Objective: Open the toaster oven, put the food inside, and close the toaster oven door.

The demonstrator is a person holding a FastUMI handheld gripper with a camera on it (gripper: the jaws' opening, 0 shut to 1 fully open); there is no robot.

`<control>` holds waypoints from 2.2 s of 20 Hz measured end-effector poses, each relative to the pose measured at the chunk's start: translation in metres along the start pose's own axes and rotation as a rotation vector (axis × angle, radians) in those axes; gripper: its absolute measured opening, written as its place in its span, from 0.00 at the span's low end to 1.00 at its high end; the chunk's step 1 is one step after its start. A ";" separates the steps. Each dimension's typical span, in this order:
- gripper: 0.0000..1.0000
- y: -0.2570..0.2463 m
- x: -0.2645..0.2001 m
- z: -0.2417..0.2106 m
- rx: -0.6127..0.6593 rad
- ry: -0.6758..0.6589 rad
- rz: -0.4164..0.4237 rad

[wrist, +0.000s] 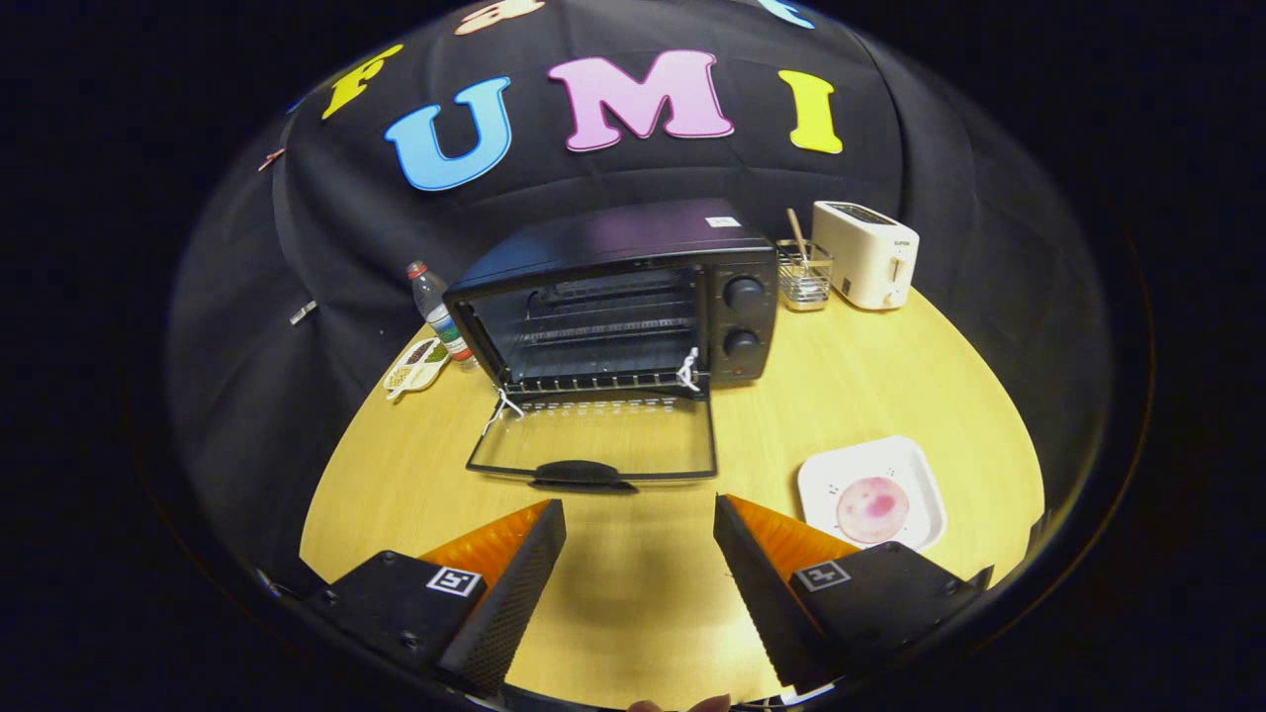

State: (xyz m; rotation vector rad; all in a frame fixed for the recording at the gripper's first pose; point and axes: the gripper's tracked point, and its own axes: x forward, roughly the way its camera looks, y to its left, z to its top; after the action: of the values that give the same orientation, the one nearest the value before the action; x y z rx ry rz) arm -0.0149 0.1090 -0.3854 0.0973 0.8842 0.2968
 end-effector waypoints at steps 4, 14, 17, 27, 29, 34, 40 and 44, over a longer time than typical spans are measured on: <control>0.99 -0.073 -0.021 -0.005 0.000 0.171 -0.017; 0.99 -0.232 0.014 -0.016 0.050 0.500 -0.079; 0.99 -0.253 0.043 -0.029 0.036 0.577 -0.069; 0.24 -0.279 0.089 -0.057 -0.006 0.669 -0.063; 0.12 -0.277 0.089 -0.060 0.013 0.688 -0.005; 0.06 -0.273 0.085 -0.062 0.169 0.647 0.093; 0.05 -0.263 0.054 -0.061 0.484 0.559 0.184; 0.05 -0.252 0.045 -0.064 0.653 0.496 0.204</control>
State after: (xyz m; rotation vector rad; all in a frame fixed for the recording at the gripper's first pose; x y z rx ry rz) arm 0.0172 -0.1211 -0.5113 0.7479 1.4451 0.2131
